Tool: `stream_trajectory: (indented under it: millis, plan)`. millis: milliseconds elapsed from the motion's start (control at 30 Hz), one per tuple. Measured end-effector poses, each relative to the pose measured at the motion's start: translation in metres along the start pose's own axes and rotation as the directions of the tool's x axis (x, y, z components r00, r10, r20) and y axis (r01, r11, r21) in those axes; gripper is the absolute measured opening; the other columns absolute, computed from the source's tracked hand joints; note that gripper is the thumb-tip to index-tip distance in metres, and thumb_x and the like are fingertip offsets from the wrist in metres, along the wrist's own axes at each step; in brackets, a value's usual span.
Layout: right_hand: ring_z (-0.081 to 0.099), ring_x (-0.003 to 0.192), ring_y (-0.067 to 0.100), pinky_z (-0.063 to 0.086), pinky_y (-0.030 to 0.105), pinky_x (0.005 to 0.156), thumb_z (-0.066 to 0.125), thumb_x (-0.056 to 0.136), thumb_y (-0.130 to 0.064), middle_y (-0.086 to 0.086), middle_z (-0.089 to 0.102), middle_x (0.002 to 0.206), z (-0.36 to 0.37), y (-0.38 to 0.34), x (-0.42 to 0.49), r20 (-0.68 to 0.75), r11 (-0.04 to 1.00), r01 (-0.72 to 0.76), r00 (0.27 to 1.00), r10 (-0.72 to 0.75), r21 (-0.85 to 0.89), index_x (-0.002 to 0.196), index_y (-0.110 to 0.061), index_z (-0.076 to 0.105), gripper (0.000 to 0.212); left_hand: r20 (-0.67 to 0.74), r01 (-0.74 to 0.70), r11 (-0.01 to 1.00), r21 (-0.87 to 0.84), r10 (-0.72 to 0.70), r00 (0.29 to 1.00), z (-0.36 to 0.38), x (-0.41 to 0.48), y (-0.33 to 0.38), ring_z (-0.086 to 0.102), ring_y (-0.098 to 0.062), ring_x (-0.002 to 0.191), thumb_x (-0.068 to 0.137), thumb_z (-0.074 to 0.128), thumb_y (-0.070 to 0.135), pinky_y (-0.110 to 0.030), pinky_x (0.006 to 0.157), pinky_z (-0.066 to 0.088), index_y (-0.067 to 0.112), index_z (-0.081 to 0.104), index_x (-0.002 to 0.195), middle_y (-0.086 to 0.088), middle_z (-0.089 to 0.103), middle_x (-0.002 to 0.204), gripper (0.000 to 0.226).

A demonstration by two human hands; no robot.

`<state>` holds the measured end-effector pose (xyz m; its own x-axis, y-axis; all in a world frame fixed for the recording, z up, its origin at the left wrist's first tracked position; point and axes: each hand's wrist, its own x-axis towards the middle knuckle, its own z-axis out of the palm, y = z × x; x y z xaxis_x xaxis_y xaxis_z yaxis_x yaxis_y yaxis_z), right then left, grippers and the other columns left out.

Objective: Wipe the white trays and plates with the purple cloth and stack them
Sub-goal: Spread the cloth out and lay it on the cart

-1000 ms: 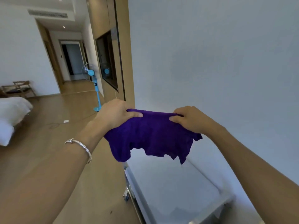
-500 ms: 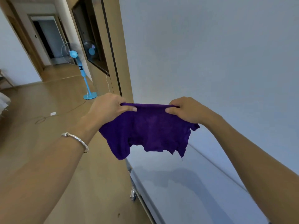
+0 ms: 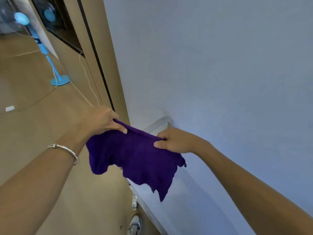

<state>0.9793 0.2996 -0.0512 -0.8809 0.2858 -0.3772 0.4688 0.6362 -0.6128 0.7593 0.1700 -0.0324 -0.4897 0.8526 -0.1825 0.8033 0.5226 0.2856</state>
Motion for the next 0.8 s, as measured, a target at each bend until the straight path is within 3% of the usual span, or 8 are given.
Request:
stream_trajectory:
  millis: [67,133,200,267,333,600,800]
  plan:
    - [0.048,0.063,0.010,0.038,0.020,0.063,0.045,0.099,-0.030,-0.003,0.050,0.069,0.002,0.010,0.037,-0.005,0.995,-0.059,0.998,0.060,0.081,0.066,-0.019,0.043,0.035,0.039,-0.070,0.994,0.087,0.067,0.997,-0.002,0.051,-0.015,0.063,-0.022,0.079,0.068,0.071,0.060,-0.042,0.074,0.054,0.014,0.073,0.081,-0.006,0.069,0.080,0.049]
    - [0.052,0.068,0.013,0.041,0.024,0.066,0.045,0.099,-0.031,0.002,0.056,0.075,0.003,0.024,0.075,-0.020,0.973,-0.173,0.984,0.178,0.149,0.072,-0.014,0.049,0.032,0.067,-0.176,0.939,0.295,0.164,0.984,0.001,0.103,-0.021,0.059,-0.016,0.081,0.068,0.059,0.073,-0.037,0.070,0.048,0.018,0.070,0.083,0.001,0.065,0.084,0.058]
    - [0.054,0.080,0.018,0.041,0.027,0.071,0.043,0.099,-0.029,0.008,0.062,0.096,-0.001,0.046,0.110,-0.060,0.942,-0.310,0.946,0.319,0.125,0.094,-0.012,0.059,0.024,0.041,-0.267,0.858,0.439,0.278,0.960,0.010,0.153,-0.020,0.054,-0.017,0.099,0.072,0.054,0.075,-0.033,0.078,0.039,0.025,0.066,0.103,0.002,0.060,0.104,0.060]
    - [0.056,0.101,0.023,0.043,0.030,0.083,0.040,0.099,-0.025,0.008,0.058,0.124,-0.018,0.061,0.135,-0.151,0.896,-0.433,0.883,0.444,0.099,0.124,-0.016,0.056,0.031,0.020,-0.294,0.873,0.389,0.311,0.950,0.017,0.192,-0.014,0.044,-0.022,0.121,0.076,0.055,0.071,-0.039,0.096,0.034,0.029,0.052,0.131,-0.001,0.049,0.132,0.069]
    - [0.054,0.115,0.026,0.043,0.034,0.094,0.042,0.098,-0.030,0.008,0.053,0.134,-0.044,0.061,0.150,-0.281,0.871,-0.470,0.824,0.492,0.143,0.134,-0.021,0.049,0.038,0.007,-0.345,0.889,0.301,0.360,0.933,0.015,0.220,-0.005,0.035,-0.024,0.133,0.079,0.053,0.069,-0.040,0.105,0.029,0.029,0.040,0.143,-0.004,0.037,0.146,0.077]
    - [0.043,0.130,0.024,0.037,0.038,0.104,0.044,0.099,-0.039,0.009,0.041,0.144,-0.119,0.018,0.157,-0.672,0.917,-0.381,0.650,0.355,0.117,0.146,-0.022,0.032,0.052,-0.134,-0.500,0.855,0.138,0.516,0.846,-0.029,0.262,0.031,0.029,-0.026,0.140,0.082,0.053,0.065,-0.042,0.110,0.028,0.026,0.027,0.150,-0.005,0.029,0.154,0.083]
    - [0.040,0.131,0.024,0.037,0.039,0.104,0.045,0.098,-0.042,0.007,0.031,0.150,-0.138,-0.006,0.124,-0.803,0.910,-0.397,0.502,0.322,0.117,0.149,-0.023,0.024,0.059,-0.263,-0.630,0.771,0.088,0.628,0.732,-0.067,0.249,0.070,0.032,-0.025,0.137,0.082,0.058,0.060,-0.041,0.105,0.034,0.025,0.022,0.151,-0.004,0.031,0.152,0.085]
